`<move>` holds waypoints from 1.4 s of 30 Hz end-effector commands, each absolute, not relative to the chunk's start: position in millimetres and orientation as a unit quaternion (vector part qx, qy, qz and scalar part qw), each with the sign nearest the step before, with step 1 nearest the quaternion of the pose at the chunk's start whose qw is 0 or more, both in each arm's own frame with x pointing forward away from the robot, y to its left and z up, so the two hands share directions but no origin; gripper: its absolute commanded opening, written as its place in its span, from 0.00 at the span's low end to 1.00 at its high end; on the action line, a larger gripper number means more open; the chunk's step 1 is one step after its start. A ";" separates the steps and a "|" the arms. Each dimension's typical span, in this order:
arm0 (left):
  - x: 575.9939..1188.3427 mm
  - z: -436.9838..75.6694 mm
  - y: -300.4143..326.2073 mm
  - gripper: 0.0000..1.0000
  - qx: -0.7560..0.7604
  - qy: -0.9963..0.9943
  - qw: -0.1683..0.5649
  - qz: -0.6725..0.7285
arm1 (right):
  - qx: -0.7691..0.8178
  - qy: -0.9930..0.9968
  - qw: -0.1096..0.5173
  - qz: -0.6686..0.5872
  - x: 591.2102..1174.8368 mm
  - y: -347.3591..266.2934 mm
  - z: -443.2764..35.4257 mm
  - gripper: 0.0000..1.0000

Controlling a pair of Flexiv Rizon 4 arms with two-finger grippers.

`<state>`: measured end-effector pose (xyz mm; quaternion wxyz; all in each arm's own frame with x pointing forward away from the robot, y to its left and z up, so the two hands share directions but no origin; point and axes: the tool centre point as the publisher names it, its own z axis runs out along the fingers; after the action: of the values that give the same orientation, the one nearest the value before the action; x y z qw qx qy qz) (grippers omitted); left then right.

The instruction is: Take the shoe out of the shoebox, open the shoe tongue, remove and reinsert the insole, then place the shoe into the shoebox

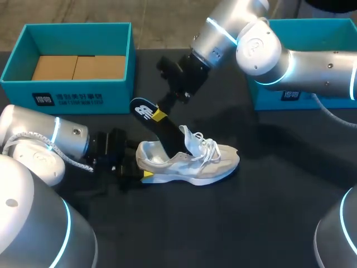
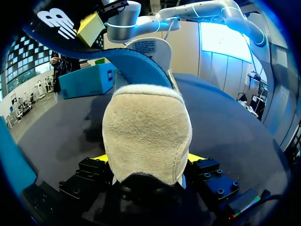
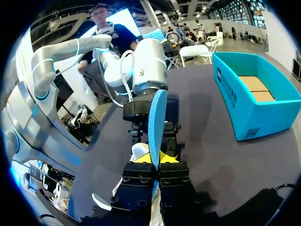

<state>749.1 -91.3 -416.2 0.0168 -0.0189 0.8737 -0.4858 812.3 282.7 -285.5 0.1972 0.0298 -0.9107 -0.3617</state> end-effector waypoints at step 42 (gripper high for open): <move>749.9 -417.8 -91.8 0.00 -0.018 0.875 0.016 -0.484 | -0.019 -0.898 0.129 -0.420 847.5 299.5 -199.8 0.00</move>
<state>749.1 -91.5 -416.2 0.0167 -0.0188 0.8737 -0.4859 849.2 304.0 -210.0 0.1338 -0.0138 -0.8967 -0.4216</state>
